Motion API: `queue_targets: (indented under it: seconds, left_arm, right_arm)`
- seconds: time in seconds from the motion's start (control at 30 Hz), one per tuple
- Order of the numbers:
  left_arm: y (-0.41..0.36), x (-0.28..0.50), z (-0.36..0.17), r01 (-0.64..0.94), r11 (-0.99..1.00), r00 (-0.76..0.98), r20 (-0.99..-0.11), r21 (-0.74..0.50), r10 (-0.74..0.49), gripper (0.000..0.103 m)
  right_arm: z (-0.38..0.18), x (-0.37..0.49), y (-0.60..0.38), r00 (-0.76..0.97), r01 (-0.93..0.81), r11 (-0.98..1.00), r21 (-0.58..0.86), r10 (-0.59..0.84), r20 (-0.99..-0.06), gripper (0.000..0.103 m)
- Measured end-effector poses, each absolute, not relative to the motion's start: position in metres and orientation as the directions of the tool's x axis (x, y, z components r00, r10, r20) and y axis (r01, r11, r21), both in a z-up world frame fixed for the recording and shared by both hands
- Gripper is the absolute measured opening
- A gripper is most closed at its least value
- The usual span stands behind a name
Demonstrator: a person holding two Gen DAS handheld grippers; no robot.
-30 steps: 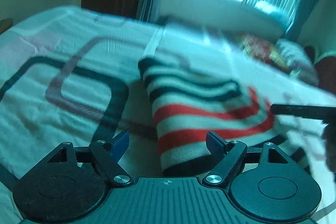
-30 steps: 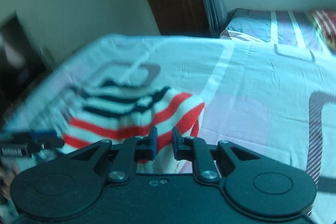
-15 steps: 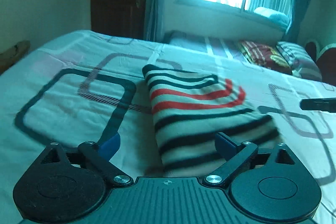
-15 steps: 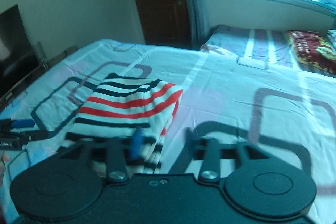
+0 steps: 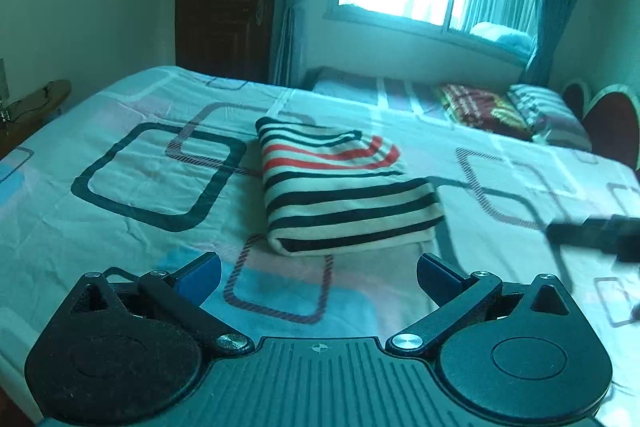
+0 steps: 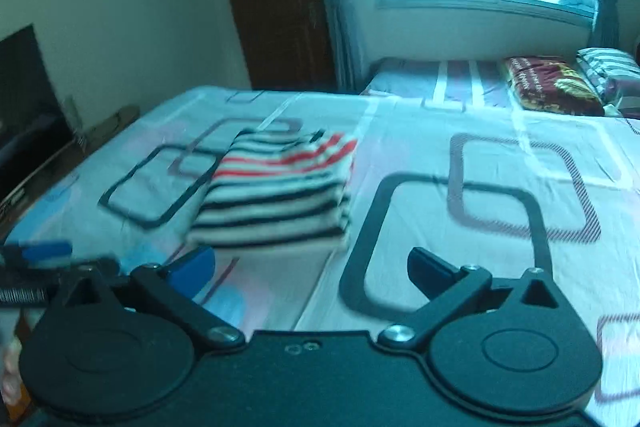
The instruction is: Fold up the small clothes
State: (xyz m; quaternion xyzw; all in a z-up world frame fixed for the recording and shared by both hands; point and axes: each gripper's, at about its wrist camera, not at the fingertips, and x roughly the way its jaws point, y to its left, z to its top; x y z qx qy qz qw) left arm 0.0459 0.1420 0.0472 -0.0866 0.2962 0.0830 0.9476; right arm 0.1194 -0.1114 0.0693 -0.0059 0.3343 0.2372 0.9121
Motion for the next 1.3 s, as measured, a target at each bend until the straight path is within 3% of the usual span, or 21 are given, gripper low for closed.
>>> queue_targets:
  seconds: [0.33,1.3]
  left_arm:
    - [0.124,0.022,0.068,-0.165,0.982,0.843,-0.530,-0.096,0.090,0.103]
    - [0.111,0.023,0.080,-0.129,0.989,0.870,-0.488,-0.075,0.076,0.103]
  right_arm:
    - [0.087,0.076,-0.101,0.759,-0.433,0.902,0.012,0.371,-0.535,0.102]
    - [0.090,0.070,-0.108,0.772,-0.404,0.914,0.030,0.358,-0.525,0.102]
